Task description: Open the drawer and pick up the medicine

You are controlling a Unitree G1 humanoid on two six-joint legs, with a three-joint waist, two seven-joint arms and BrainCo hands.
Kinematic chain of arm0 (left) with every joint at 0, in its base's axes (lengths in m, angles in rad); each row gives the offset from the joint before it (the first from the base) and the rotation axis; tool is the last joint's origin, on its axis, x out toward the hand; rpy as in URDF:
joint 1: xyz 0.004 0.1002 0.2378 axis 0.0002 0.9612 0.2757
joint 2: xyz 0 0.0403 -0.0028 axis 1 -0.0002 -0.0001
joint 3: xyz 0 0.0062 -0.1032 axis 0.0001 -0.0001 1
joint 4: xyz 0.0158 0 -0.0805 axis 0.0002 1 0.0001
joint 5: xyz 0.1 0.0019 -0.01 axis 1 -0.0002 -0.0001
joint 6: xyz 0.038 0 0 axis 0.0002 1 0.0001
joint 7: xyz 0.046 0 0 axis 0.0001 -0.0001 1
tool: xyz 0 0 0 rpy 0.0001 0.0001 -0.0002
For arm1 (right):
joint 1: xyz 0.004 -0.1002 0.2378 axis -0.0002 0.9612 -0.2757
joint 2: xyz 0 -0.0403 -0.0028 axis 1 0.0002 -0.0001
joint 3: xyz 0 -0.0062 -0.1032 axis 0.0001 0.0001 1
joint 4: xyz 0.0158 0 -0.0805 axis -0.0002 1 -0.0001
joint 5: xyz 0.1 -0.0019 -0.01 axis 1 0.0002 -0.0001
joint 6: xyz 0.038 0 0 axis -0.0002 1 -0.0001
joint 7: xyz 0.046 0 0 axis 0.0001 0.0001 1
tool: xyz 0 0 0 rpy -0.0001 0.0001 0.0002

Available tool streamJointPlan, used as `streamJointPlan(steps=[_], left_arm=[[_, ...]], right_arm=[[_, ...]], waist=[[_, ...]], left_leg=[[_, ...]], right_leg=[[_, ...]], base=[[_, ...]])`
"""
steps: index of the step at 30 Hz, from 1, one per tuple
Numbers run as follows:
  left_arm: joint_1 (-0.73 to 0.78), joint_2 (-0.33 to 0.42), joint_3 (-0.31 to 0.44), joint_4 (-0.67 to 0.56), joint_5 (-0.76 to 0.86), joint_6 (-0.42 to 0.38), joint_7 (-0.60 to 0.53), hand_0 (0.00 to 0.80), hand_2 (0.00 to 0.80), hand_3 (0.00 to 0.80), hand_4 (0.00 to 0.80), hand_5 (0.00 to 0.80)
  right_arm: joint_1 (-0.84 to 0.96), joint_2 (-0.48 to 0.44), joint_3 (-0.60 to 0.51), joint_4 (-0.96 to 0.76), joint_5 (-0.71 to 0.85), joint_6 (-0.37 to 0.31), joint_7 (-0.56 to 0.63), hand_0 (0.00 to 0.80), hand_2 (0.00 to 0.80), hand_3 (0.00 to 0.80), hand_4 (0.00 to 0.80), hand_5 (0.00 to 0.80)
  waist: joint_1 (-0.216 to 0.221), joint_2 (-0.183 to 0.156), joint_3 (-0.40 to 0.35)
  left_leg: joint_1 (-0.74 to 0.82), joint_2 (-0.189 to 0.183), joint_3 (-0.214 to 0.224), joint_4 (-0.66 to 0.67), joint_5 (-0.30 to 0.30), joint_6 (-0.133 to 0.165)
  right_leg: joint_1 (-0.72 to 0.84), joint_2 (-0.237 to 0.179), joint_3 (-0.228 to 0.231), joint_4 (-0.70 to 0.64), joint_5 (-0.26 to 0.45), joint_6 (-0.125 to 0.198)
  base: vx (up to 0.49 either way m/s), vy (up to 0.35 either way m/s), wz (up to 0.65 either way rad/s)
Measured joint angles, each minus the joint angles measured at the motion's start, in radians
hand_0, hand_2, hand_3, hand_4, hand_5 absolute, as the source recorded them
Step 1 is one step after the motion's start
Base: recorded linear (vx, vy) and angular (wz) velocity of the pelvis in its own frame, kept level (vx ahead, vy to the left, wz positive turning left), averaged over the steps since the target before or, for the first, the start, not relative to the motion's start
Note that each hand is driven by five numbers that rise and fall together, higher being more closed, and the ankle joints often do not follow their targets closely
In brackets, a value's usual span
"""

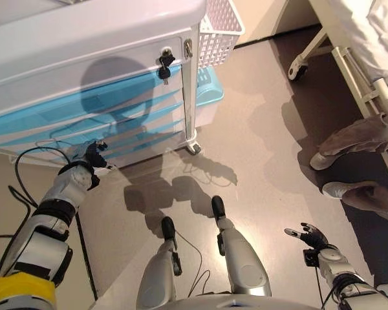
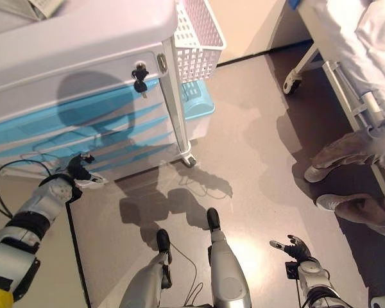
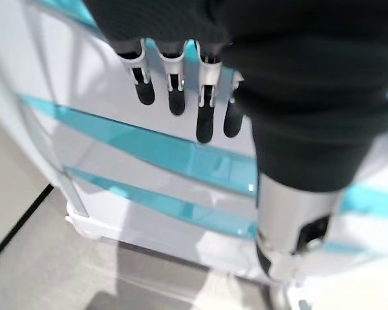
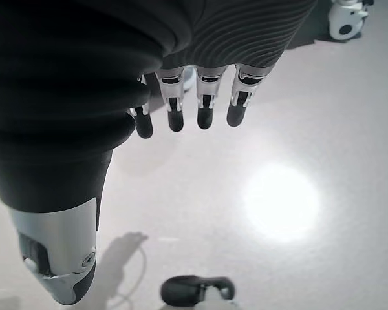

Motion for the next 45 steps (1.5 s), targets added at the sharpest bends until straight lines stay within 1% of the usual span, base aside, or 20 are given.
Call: streamJointPlan(steps=[1,2,5,6,7,9,10,13,16,17,18,19,20,24,29,31,33,36,40,45], left_arm=[[0.029,-0.006,0.009,-0.001,-0.005,-0.001,0.003,0.000,0.000,0.000,0.000,0.000],[0.049,-0.016,0.042,-0.001,-0.007,-0.002,0.007,0.000,0.000,0.000,0.000,0.000],[0.137,-0.035,0.068,0.003,-0.038,0.000,0.012,0.000,0.000,0.000,0.000,0.000],[0.184,-0.058,0.098,-0.001,-0.047,-0.003,0.011,0.000,0.000,0.000,0.000,0.000],[0.220,-0.078,0.100,0.002,-0.064,-0.003,0.011,0.000,0.000,0.000,0.000,0.000],[0.258,-0.098,0.113,-0.002,-0.077,-0.005,0.010,0.000,0.000,0.000,0.000,0.000],[0.288,-0.139,0.158,-0.002,-0.106,-0.008,0.009,0.000,0.000,0.000,0.000,0.000],[0.401,-0.218,0.203,0.003,-0.151,-0.009,-0.007,0.000,0.000,0.000,0.000,0.000],[0.446,-0.260,0.211,0.006,-0.177,-0.006,-0.023,0.000,0.000,0.000,0.000,0.000],[0.466,-0.273,0.226,0.012,-0.190,-0.009,-0.029,0.000,0.000,0.000,0.000,0.000],[0.478,-0.286,0.233,0.030,-0.191,-0.004,-0.034,0.000,0.000,0.000,0.000,0.000],[0.489,-0.291,0.232,0.039,-0.194,-0.004,-0.038,0.000,0.000,0.000,0.000,0.000],[0.507,-0.309,0.258,0.059,-0.204,-0.006,-0.042,0.000,0.000,0.000,0.000,0.000],[0.540,-0.345,0.270,0.150,-0.272,-0.001,-0.058,0.000,0.000,0.000,0.000,0.000],[0.552,-0.374,0.278,0.257,-0.305,0.004,-0.071,0.000,0.000,0.000,0.000,0.000],[0.561,-0.397,0.317,0.332,-0.309,0.005,-0.087,0.000,0.000,0.000,0.000,0.000],[0.577,-0.413,0.342,0.361,-0.322,0.014,-0.092,0.000,0.000,0.000,0.000,0.000],[0.587,-0.420,0.342,0.408,-0.339,0.025,-0.099,0.000,0.000,0.000,0.000,0.000],[0.602,-0.422,0.342,0.429,-0.337,0.037,-0.100,0.000,0.000,0.000,0.000,0.000],[0.617,-0.426,0.342,0.441,-0.335,0.045,-0.107,0.000,0.000,0.000,0.000,0.000]], right_arm=[[0.010,0.006,0.001,0.007,0.000,0.001,0.000,0.000,0.000,0.000,0.000,0.000],[0.010,0.012,-0.002,0.017,-0.001,0.003,0.000,0.000,0.000,0.000,0.000,0.000],[0.037,0.018,-0.002,0.038,-0.020,0.008,0.001,0.000,0.000,0.000,0.000,0.000],[0.047,0.018,-0.005,0.051,-0.030,0.011,0.001,0.000,0.000,0.000,0.000,0.000],[0.070,0.017,-0.006,0.056,-0.039,0.018,0.001,0.000,0.000,0.000,0.000,0.000],[0.081,0.017,-0.008,0.064,-0.041,0.022,0.001,0.000,0.000,0.000,0.000,0.000],[0.100,0.017,-0.011,0.082,-0.046,0.029,0.002,0.000,0.000,0.000,0.000,0.000],[0.103,0.016,-0.023,0.114,-0.066,0.047,0.002,0.000,0.000,0.000,0.000,0.000],[0.108,0.016,-0.040,0.116,-0.068,0.047,0.003,0.000,0.000,0.000,0.000,0.000],[0.097,0.017,-0.043,0.121,-0.074,0.049,0.003,0.000,0.000,0.000,0.000,0.000],[0.100,0.015,-0.043,0.123,-0.080,0.051,0.004,0.000,0.000,0.000,0.000,0.000],[0.101,0.015,-0.043,0.129,-0.081,0.052,0.004,0.000,0.000,0.000,0.000,0.000],[0.101,0.015,-0.045,0.139,-0.084,0.056,0.004,0.000,0.000,0.000,0.000,0.000],[0.118,0.017,-0.045,0.148,-0.089,0.066,0.011,0.000,0.000,0.000,0.000,0.000],[0.135,0.017,-0.044,0.159,-0.101,0.068,0.012,0.000,0.000,0.000,0.000,0.000],[0.135,0.018,-0.043,0.175,-0.107,0.069,0.014,0.000,0.000,0.000,0.000,0.000],[0.146,0.019,-0.043,0.177,-0.107,0.070,0.016,0.000,0.000,0.000,0.000,0.000],[0.158,0.022,-0.043,0.183,-0.107,0.071,0.019,0.000,0.000,0.000,0.000,0.000],[0.174,0.023,-0.043,0.185,-0.106,0.075,0.020,0.000,0.000,0.000,0.000,0.000],[0.173,0.030,-0.042,0.189,-0.106,0.075,0.024,0.000,0.000,0.000,0.000,0.000]], waist=[[0.013,0.002,-0.030],[0.015,-0.002,-0.036],[0.019,0.009,-0.094],[0.021,0.019,-0.110],[0.016,0.028,-0.135],[0.038,0.040,-0.170],[0.040,0.050,-0.181],[0.052,0.072,-0.222],[0.060,0.079,-0.242],[0.073,0.080,-0.246],[0.069,0.081,-0.255],[0.071,0.082,-0.265],[0.073,0.085,-0.284],[0.071,0.092,-0.316],[0.073,0.096,-0.336],[0.079,0.100,-0.340],[0.081,0.098,-0.344],[0.085,0.098,-0.351],[0.101,0.097,-0.355],[0.102,0.095,-0.360]], left_leg=[[0.011,0.002,0.000,-0.008,-0.002,-0.002],[0.032,0.001,0.000,-0.020,-0.001,-0.002],[0.086,0.006,-0.002,-0.046,-0.002,-0.002],[0.125,0.008,-0.007,-0.063,-0.002,-0.002],[0.148,0.009,-0.009,-0.073,-0.004,-0.003],[0.151,0.017,-0.014,-0.081,-0.009,0.001],[0.176,0.011,-0.018,-0.091,-0.005,-0.002],[0.222,0.019,-0.027,-0.099,-0.012,-0.004],[0.225,0.016,-0.028,-0.099,-0.015,-0.003],[0.228,0.023,-0.035,-0.100,-0.019,0.001],[0.240,0.018,-0.036,-0.099,-0.020,0.000],[0.240,0.025,-0.040,-0.100,-0.024,0.001],[0.242,0.025,-0.053,-0.100,-0.024,0.001],[0.256,0.027,-0.066,-0.101,-0.026,0.000],[0.257,0.030,-0.079,-0.100,-0.026,0.000],[0.262,0.031,-0.086,-0.100,-0.026,0.000],[0.271,0.032,-0.091,-0.100,-0.027,-0.002],[0.273,0.032,-0.104,-0.103,-0.029,-0.003],[0.272,0.034,-0.110,-0.101,-0.029,-0.004],[0.272,0.033,-0.112,-0.100,-0.029,-0.005]], right_leg=[[0.008,0.000,-0.001,-0.008,0.000,0.000],[0.024,0.003,-0.001,-0.012,0.001,0.000],[0.080,0.005,-0.007,-0.040,0.000,-0.001],[0.124,0.005,-0.016,-0.061,0.000,0.000],[0.148,0.006,-0.021,-0.079,-0.002,0.000],[0.158,0.005,-0.029,-0.087,-0.002,0.000],[0.188,0.006,-0.034,-0.103,0.000,-0.001],[0.248,0.007,-0.049,-0.131,-0.004,0.000],[0.251,0.007,-0.050,-0.132,-0.008,0.000],[0.259,0.007,-0.058,-0.131,-0.009,0.000],[0.270,0.008,-0.058,-0.133,-0.011,-0.002],[0.274,0.008,-0.063,-0.134,-0.015,-0.002],[0.282,0.007,-0.077,-0.134,-0.018,-0.001],[0.303,0.007,-0.087,-0.136,-0.025,-0.003],[0.311,0.009,-0.102,-0.136,-0.030,-0.009],[0.325,0.009,-0.111,-0.136,-0.032,-0.006],[0.334,0.009,-0.116,-0.136,-0.038,-0.009],[0.342,0.008,-0.129,-0.136,-0.046,-0.012],[0.343,0.010,-0.134,-0.133,-0.048,-0.014],[0.344,0.010,-0.136,-0.132,-0.049,-0.012]], base=[[0.103,-0.020,-0.10],[0.091,-0.013,-0.10],[0.111,-0.020,-0.01],[0.067,-0.025,0.07],[0.080,-0.023,0.09],[0.079,-0.020,0.07],[0.071,-0.014,0.14],[0.057,-0.021,0.10],[0.059,-0.011,0.04],[0.048,-0.012,0.07],[0.049,-0.011,0.11],[0.058,-0.017,0.17],[0.019,-0.010,0.20],[0.025,-0.011,0.11],[0.028,-0.009,0.09],[0.029,-0.005,0.10],[0.015,-0.003,0.08],[0.006,-0.004,0.11],[0.004,-0.004,0.04],[0.000,0.000,0.00]])
